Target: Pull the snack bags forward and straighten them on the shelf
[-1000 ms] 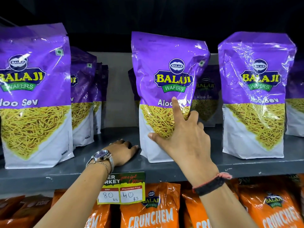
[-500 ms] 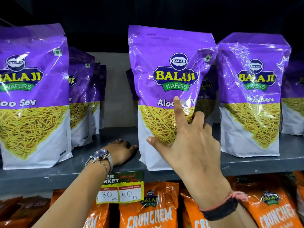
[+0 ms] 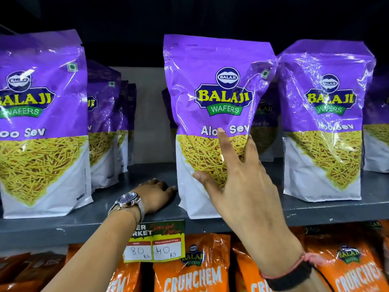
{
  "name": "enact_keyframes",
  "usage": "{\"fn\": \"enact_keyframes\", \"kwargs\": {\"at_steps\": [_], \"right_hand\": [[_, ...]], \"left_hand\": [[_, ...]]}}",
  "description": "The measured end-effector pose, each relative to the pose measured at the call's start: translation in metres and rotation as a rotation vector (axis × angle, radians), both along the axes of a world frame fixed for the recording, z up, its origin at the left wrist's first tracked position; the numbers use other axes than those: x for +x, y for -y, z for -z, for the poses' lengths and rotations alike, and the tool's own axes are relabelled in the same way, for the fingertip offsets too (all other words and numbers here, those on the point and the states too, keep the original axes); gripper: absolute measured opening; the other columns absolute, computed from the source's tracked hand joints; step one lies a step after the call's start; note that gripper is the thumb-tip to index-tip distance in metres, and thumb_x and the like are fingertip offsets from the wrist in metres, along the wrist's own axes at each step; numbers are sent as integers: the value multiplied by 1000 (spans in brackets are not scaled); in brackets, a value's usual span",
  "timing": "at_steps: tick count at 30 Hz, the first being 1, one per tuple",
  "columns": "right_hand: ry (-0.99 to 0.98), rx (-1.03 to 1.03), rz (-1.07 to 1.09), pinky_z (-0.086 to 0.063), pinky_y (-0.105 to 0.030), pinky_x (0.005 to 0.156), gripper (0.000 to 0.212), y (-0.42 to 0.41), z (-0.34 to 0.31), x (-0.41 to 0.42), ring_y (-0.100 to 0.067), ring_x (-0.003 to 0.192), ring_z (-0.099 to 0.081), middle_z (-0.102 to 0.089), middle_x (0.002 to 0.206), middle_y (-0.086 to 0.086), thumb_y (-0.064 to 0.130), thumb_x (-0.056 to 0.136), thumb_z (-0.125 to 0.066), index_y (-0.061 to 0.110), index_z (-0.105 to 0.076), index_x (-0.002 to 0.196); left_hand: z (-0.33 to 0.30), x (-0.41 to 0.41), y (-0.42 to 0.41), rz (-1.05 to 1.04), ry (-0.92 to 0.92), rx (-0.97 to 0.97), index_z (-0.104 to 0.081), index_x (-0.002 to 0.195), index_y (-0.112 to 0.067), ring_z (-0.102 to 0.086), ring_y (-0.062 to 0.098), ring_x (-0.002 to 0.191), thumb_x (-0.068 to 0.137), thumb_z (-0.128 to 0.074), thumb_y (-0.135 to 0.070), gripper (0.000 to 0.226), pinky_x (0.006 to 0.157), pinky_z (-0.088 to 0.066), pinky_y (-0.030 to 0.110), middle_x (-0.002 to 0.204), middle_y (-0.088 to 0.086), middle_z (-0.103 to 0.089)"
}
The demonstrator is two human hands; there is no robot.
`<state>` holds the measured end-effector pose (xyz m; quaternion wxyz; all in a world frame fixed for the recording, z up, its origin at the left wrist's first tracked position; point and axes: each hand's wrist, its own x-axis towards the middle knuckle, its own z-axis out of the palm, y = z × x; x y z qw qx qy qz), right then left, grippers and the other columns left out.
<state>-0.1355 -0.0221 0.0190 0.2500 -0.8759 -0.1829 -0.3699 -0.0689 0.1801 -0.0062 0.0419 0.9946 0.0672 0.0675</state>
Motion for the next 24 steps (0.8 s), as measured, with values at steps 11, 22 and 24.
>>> {"fn": "enact_keyframes", "kwargs": {"at_steps": [11,22,24], "right_hand": [[16,-6,29,-51,-42,81,79,-10,0,21,-33,129,-34,-17,149,-10,67,78,-42,40,-6,144],[17,15,5,-50,-42,86,82,-14,1,26,-34,131,-30,-12,151,-10,67,78,-43,41,-2,144],[16,26,-32,-48,-42,88,84,-10,1,23,-34,134,-28,-9,153,-10,67,78,-41,42,5,144]], "left_hand": [[0,-1,0,-7,-31,25,-46,132,-14,-36,29,134,96,-22,-43,52,111,-31,39,144,15,-42],[-4,-4,4,-31,6,-51,-50,129,-14,-42,30,129,94,-26,-49,55,107,-34,36,141,15,-45],[-2,-3,3,-39,42,-74,-51,127,-13,-44,30,128,93,-29,-50,54,106,-35,35,139,15,-46]]}}
